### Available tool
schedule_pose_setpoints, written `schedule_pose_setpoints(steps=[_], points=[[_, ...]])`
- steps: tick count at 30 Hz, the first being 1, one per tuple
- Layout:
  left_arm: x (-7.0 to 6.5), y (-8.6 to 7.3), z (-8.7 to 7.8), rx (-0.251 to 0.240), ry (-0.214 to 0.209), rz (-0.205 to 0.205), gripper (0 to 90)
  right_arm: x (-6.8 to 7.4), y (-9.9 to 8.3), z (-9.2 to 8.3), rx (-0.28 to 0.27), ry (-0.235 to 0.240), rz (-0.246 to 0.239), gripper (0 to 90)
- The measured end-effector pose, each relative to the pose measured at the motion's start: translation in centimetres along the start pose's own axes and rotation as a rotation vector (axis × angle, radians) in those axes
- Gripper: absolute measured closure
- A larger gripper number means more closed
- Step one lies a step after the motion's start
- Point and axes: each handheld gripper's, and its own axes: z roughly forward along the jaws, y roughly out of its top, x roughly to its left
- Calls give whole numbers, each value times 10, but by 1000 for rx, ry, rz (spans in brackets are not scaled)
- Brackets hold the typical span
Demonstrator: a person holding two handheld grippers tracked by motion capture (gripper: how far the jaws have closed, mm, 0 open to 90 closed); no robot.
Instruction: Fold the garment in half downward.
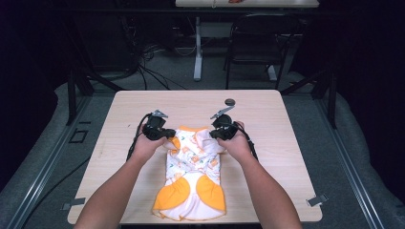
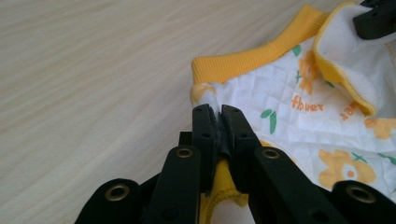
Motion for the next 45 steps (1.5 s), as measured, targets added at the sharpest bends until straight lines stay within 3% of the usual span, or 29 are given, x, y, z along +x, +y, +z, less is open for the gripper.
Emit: schedule_pose_setpoints(steps=[11, 14, 18, 20, 25, 45], points=[[1, 21, -27, -83, 22, 30, 851, 3, 22, -29, -61, -43, -59, 875], [0, 30, -38, -113, 32, 53, 851, 3, 31, -41, -109, -61, -64, 875], [-1, 36, -45, -140, 37, 64, 850, 4, 37, -50, -136, -72, -81, 874], [-2, 39, -51, -156, 43, 89, 850, 6, 39, -57, -155, -86, -92, 874], [-7, 36, -52, -154, 43, 108, 850, 11, 33, -56, -130, -89, -137, 874], [-20, 3, -50, -143, -4, 134, 850, 24, 3, -61, -111, -45, -201, 874]])
